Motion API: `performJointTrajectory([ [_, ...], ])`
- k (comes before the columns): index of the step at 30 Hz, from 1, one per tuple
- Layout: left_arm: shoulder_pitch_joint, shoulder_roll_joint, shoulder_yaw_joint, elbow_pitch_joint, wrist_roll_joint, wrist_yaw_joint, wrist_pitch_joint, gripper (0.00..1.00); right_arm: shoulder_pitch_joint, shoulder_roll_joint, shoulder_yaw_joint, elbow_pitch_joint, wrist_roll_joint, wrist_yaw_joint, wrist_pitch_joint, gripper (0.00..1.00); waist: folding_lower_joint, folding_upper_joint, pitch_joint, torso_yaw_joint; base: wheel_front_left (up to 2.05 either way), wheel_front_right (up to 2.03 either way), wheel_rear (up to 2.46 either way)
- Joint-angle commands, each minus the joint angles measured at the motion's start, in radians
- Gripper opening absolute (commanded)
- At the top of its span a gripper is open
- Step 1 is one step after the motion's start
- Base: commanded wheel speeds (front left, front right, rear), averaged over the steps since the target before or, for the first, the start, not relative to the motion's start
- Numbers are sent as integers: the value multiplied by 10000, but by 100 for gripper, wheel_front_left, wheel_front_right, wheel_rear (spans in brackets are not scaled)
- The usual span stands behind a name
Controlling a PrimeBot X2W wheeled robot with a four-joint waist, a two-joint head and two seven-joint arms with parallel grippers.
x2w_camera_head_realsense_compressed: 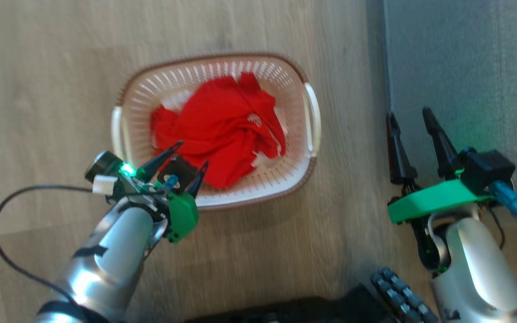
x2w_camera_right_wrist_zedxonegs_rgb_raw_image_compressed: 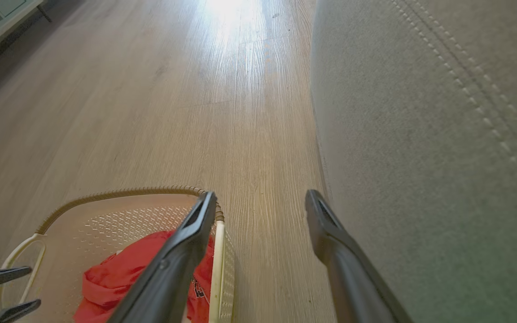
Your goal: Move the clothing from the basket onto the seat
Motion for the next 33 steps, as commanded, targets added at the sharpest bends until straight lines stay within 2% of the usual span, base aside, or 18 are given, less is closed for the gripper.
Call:
performJointTrajectory([
  [1, -28, 235, 138, 61, 56, -23, -124, 100, 61, -64, 277, -313, 134, 0, -118, 100, -3, 1, 646, -513, 0, 0, 0],
  [13, -1960, 728, -133, 2567, 160, 346, -124, 100, -2, -64, 1254, -1067, 1080, 0, -118, 100, -3, 1, 1946, -1659, 0, 0, 0],
  [17, -2661, 752, -166, 3620, 165, 416, -117, 100, 12, -64, 1386, -1296, 1275, 0, -118, 100, -3, 1, 2235, -1993, 0, 0, 0],
  [21, -3124, 780, -222, 4108, 185, 453, -68, 100, 18, -64, 1504, -1446, 1379, 0, -118, 100, -3, 1, 2435, -2201, 0, 0, 0],
  [33, -3729, 762, -699, 4729, 248, -18, 1176, 100, 289, -64, 1519, -1882, 1500, 0, -118, 100, -3, 1, 2629, -2372, 0, 0, 0],
])
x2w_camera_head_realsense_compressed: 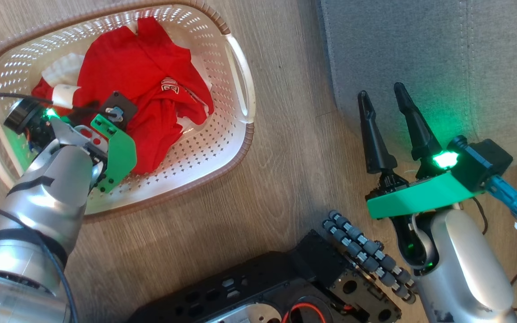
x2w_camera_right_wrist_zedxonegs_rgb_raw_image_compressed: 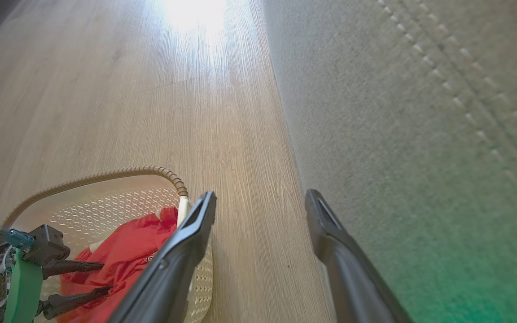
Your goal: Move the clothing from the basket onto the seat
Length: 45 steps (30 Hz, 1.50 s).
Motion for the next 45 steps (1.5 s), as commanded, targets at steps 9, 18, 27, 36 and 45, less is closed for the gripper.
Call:
performJointTrajectory([
  [9, 135, 355, 89, 57, -335, -270, 472, 0, 343, -64, 267, -254, 133, 0, -92, 100, 0, 0, -49, 31, 0, 0, 0],
  [18, 603, 73, 468, 66, -1040, -195, 210, 0, -47, -64, 127, 250, -16, 0, -92, 100, 0, 0, -924, 369, 0, 0, 0],
  [27, 1546, -578, 715, 69, -1658, -43, -782, 0, -79, -64, -130, 941, -339, 0, -92, 100, 0, 0, -3071, 1137, 0, 0, 0],
  [36, 2300, -1061, 1106, -637, -2337, 219, -1283, 0, 294, -64, -375, 1685, -807, 0, -92, 100, 0, 0, -5154, 1915, 0, 0, 0],
  [45, 3716, -1165, 1618, -3832, -2706, 523, -1295, 0, 836, -64, -531, 2297, -1192, 0, -92, 100, 0, 0, -7184, 2659, 0, 0, 0],
])
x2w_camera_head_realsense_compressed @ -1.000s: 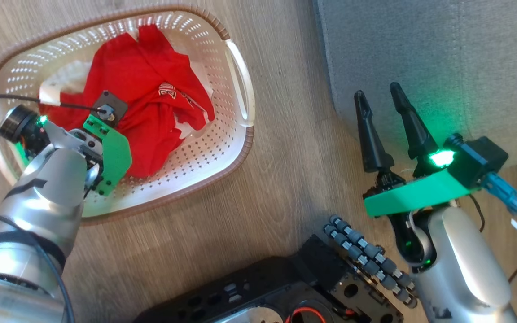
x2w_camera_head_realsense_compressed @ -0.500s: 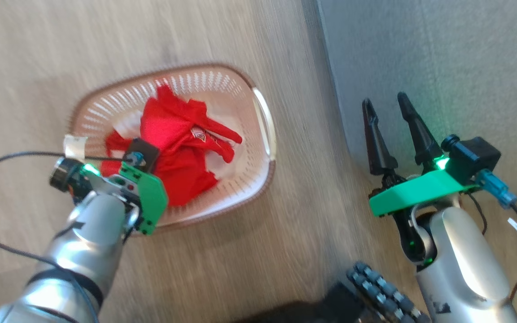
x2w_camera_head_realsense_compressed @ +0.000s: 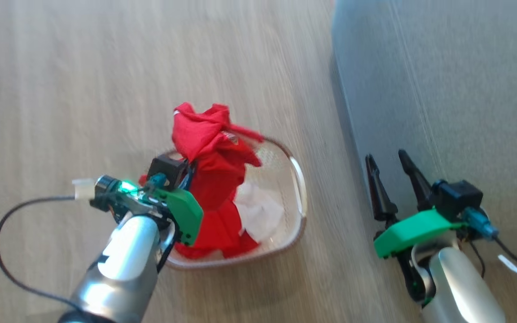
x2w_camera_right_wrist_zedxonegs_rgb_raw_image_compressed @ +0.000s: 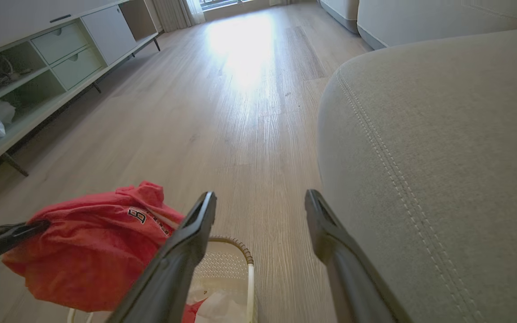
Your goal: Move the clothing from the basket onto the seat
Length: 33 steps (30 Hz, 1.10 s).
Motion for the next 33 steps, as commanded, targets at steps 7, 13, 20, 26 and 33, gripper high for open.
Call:
performJointTrajectory([
  [7, 1151, 178, 1127, -3013, -151, 378, -136, 0, 582, -62, 218, -11, -140, 0, -93, 100, 1, -1, -2155, 920, 0, 0, 0],
  [13, 2143, 161, 2010, -5568, -101, 532, -136, 0, 981, -62, 307, 137, -225, 0, -93, 100, 1, -1, -2892, 1118, 0, 0, 0],
  [20, 2892, 17, 3045, -8742, 10, 517, -137, 0, 1346, -62, 387, 31, -318, 0, -93, 100, 1, -1, -3280, 1353, 0, 0, 0],
  [26, 3045, -62, 3270, -10768, -110, 458, -137, 0, 1555, -62, 370, -21, -406, 0, -93, 100, 1, -1, -3446, 1474, 0, 0, 0],
  [33, 3272, -69, 2361, -11255, -83, -35, -137, 0, 1611, -62, 510, -108, -378, 0, -93, 100, 1, -1, -3534, 1486, 0, 0, 0],
])
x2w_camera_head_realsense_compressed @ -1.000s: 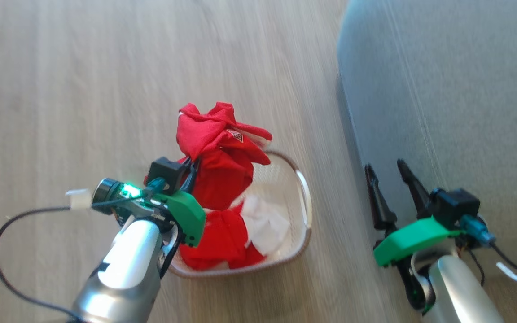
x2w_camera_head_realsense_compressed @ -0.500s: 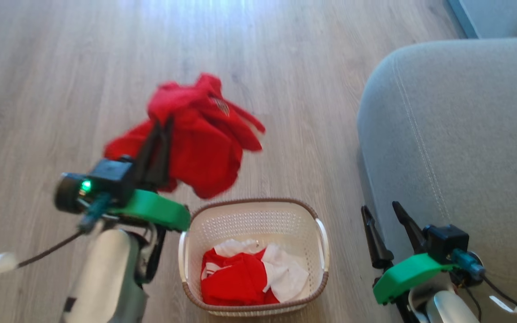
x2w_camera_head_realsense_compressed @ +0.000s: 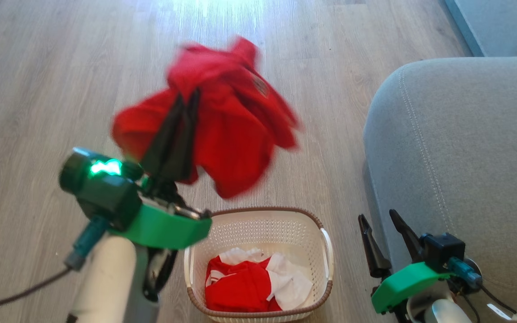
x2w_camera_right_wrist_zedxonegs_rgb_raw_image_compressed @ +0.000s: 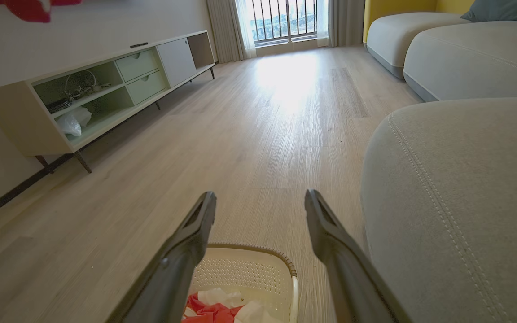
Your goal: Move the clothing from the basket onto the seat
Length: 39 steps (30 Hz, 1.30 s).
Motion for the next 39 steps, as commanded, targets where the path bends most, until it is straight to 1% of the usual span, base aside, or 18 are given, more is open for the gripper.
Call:
performJointTrajectory([
  [1, -190, 57, 273, -377, 22, -37, -43, 0, -176, -62, 263, -359, -49, 0, -93, 100, 1, 0, 2, -4, 0, 0, 0],
  [6, 150, 56, -272, -353, -84, -379, -43, 0, -119, -62, 264, -434, -34, 0, -93, 100, 1, 0, 3, 2, 0, 0, 0],
  [10, 357, 56, -679, -312, -220, -458, -43, 0, -76, -62, 246, -442, -45, 0, -94, 100, 1, 0, 3, 27, 0, 0, 0],
  [28, 343, 55, -535, -148, -221, -438, -43, 0, -229, -62, 270, -649, 14, 0, -94, 100, 1, 0, 61, -55, 0, 0, 0],
  [32, 329, 55, -420, -33, -192, -463, -43, 0, -291, -62, 753, -1029, 128, 0, -94, 100, 1, 0, 83, -91, 0, 0, 0],
  [36, 299, 55, -291, 103, -124, -500, -43, 0, -325, -82, 1614, -1724, 298, 0, -94, 100, 1, 0, 109, -112, 0, 0, 0],
  [37, 288, 55, -258, 134, -116, -512, -43, 0, -342, -183, 1881, -1964, 304, 0, -94, 100, 1, 0, 119, -114, 0, 0, 0],
  [39, 266, 55, -202, 199, -83, -536, -43, 0, -440, -628, 2490, -2668, -33, 0, -94, 100, 1, 0, 143, -115, 0, 0, 0],
])
